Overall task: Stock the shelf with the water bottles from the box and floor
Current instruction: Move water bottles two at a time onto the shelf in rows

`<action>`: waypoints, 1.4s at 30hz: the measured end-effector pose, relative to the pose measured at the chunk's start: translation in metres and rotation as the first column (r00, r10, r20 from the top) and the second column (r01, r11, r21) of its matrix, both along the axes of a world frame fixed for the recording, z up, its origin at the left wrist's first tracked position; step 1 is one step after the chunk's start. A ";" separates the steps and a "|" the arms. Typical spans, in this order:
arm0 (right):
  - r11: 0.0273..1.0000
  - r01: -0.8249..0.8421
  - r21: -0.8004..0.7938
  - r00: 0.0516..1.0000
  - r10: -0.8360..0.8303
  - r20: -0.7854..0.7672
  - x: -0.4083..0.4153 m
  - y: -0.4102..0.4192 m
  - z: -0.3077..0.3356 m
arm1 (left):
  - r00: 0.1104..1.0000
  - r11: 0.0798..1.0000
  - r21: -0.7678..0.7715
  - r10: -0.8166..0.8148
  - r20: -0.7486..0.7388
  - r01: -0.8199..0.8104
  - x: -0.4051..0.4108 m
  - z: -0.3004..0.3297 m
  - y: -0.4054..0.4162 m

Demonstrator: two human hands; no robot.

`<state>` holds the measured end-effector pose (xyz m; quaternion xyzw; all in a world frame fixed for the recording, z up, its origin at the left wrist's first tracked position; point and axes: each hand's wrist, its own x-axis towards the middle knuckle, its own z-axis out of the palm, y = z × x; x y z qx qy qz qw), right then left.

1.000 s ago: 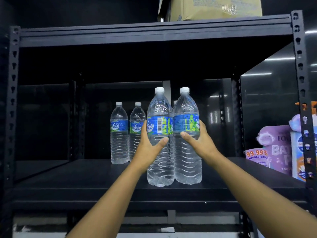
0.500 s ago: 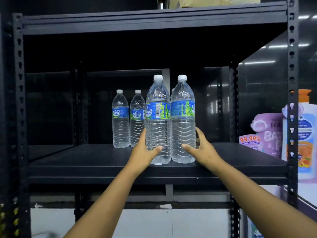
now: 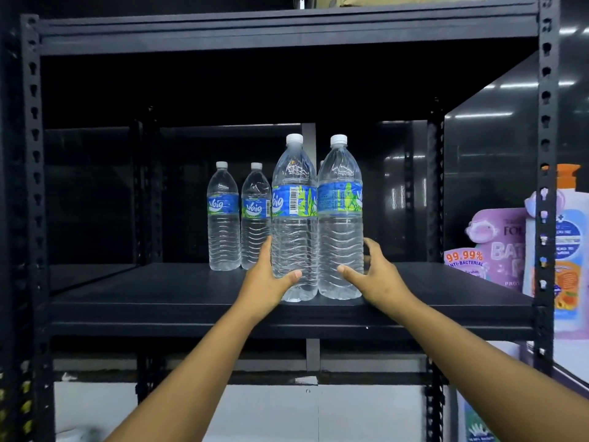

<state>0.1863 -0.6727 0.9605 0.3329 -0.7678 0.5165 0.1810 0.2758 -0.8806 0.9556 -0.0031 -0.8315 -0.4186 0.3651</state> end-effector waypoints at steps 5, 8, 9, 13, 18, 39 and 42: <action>0.999 0.015 0.048 1.000 -0.015 -0.012 -0.015 -0.002 0.004 | 0.999 1.000 -0.014 0.013 0.042 -0.013 -0.013 0.004 -0.008; 0.997 0.019 0.076 1.000 -0.018 -0.009 -0.028 -0.008 0.007 | 0.996 1.000 -0.019 0.019 0.082 -0.018 -0.026 0.009 -0.014; 0.996 0.023 0.090 1.000 -0.022 -0.008 -0.033 -0.010 0.008 | 0.995 0.999 -0.024 0.024 0.098 -0.022 -0.031 0.011 -0.016; 0.987 0.047 0.155 0.999 -0.048 -0.003 -0.054 -0.021 0.014 | 0.986 0.996 -0.081 0.051 0.161 -0.038 -0.052 0.017 -0.025; 0.972 0.062 0.226 0.997 -0.070 0.027 -0.080 -0.034 0.026 | 0.977 0.993 -0.112 0.057 0.205 -0.034 -0.077 0.027 -0.033; 0.977 0.037 0.212 0.999 -0.043 0.023 -0.124 -0.050 0.023 | 0.969 0.986 -0.169 0.027 0.247 0.016 -0.119 0.032 -0.053; 0.983 0.020 0.181 0.997 -0.033 0.067 -0.127 -0.049 0.020 | 0.971 0.990 -0.143 0.016 0.239 0.019 -0.119 0.032 -0.053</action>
